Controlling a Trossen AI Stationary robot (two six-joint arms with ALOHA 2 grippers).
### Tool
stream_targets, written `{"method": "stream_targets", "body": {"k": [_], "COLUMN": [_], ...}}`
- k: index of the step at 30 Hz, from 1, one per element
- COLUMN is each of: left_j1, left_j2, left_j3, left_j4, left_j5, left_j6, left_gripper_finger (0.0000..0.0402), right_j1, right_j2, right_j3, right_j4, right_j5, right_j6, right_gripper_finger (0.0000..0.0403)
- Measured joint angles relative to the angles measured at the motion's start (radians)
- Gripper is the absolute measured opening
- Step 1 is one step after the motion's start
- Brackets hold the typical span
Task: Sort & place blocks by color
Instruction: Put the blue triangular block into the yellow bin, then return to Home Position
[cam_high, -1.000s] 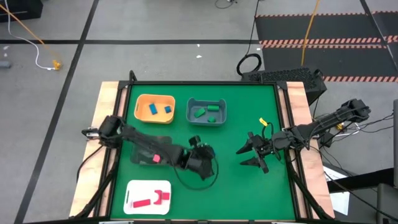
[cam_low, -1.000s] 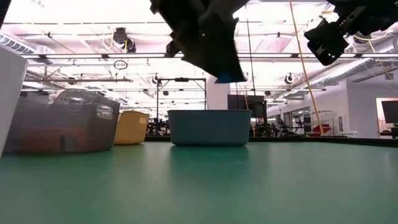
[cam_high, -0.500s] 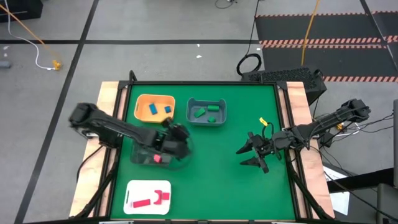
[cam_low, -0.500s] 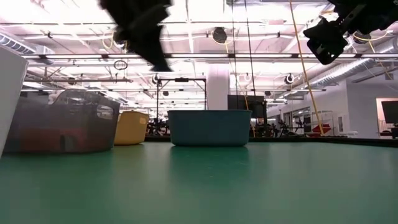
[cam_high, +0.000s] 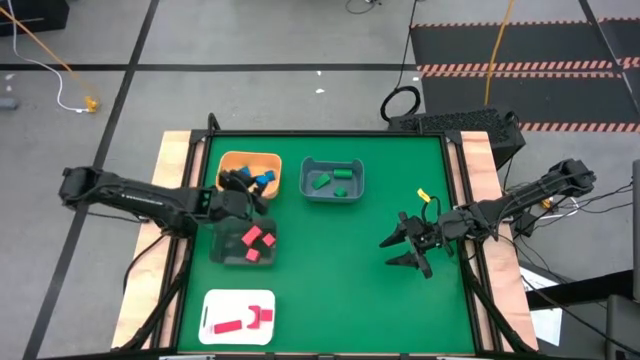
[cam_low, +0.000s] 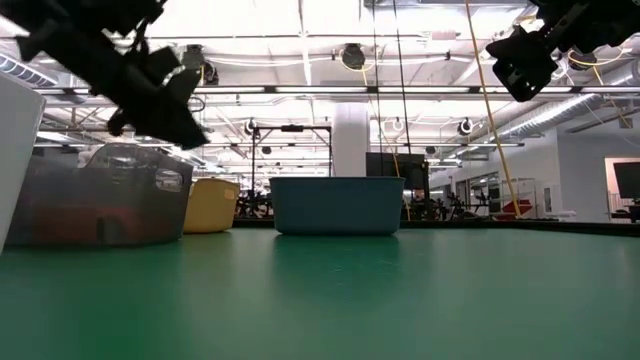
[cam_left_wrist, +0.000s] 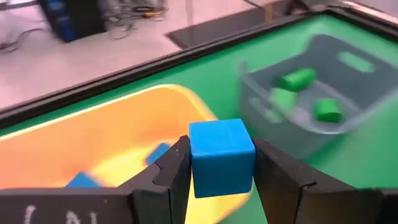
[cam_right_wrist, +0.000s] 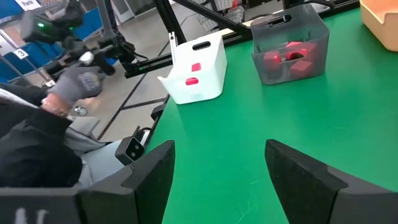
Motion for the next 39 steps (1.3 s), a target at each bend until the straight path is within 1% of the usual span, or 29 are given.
{"method": "stream_targets", "body": {"k": [2, 6, 11, 17, 25, 30, 33, 39], "left_j1": [0.03, 0.081, 0.119, 0.155, 0.182, 0.184, 0.151, 0.074], "left_j2": [-0.027, -0.03, -0.021, -0.021, -0.021, -0.021, -0.041, -0.145], "left_j3": [-0.039, -0.09, -0.128, -0.146, -0.146, -0.146, -0.147, -0.147], "left_j4": [-0.004, -0.004, 0.033, 0.026, 0.033, 0.049, 0.083, 0.206], "left_j5": [-0.02, -0.03, -0.029, -0.028, -0.03, -0.03, -0.03, -0.023], "left_j6": [-0.027, -0.064, -0.059, -0.058, -0.065, -0.063, 0.015, 0.304], "left_gripper_finger": [0.0147, 0.0148, 0.0151, 0.0171, 0.018, 0.0213, 0.0233, 0.0241], "right_j1": [0.0, 0.0, 0.0, 0.0, 0.0, 0.0, 0.0, 0.0], "right_j2": [0.0, 0.0, 0.0, 0.0, 0.0, 0.0, 0.0, 0.0], "right_j3": [0.0, 0.0, 0.0, 0.0, 0.0, 0.0, 0.0, 0.0], "right_j4": [0.002, 0.002, 0.002, 0.002, 0.002, 0.002, 0.002, 0.002], "right_j5": [0.0, 0.0, 0.0, 0.0, 0.0, 0.0, 0.0, 0.0], "right_j6": [0.0, 0.0, 0.0, 0.0, 0.0, 0.0, 0.0, 0.0], "right_gripper_finger": [0.0242, 0.0242, 0.0242, 0.0242, 0.0242, 0.0242, 0.0242, 0.0242]}}
